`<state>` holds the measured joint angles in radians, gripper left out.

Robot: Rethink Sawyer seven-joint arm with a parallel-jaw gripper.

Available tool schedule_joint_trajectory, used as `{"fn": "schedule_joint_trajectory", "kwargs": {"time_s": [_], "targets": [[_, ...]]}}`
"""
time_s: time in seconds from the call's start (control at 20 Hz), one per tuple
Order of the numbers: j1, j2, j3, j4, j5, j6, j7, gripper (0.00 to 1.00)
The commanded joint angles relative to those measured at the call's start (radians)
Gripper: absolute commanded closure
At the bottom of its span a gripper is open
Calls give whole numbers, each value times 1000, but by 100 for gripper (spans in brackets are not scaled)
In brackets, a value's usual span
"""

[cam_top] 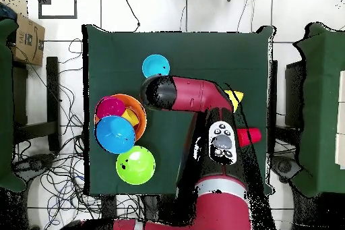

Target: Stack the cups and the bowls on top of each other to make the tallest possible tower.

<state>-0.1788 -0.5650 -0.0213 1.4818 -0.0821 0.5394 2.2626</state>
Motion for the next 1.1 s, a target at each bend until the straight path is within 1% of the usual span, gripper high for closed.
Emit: {"fn": "schedule_joint_trajectory", "kwargs": {"time_s": [0.05,0.3,0.5,0.65,0.85,1.0,1.1], "targets": [[-5,68,104,-132,-75,128,-143,0],[-5,83,110,-189,-68,175,-141,0],[-16,103,121,-223,-71,185,-158,0],[-17,104,125,-232,-71,195,-158,0],[-16,100,131,-262,-68,240,-161,0],[-12,121,134,-317,-70,279,-167,0],[-4,141,129,-332,-75,270,-154,0]]}}
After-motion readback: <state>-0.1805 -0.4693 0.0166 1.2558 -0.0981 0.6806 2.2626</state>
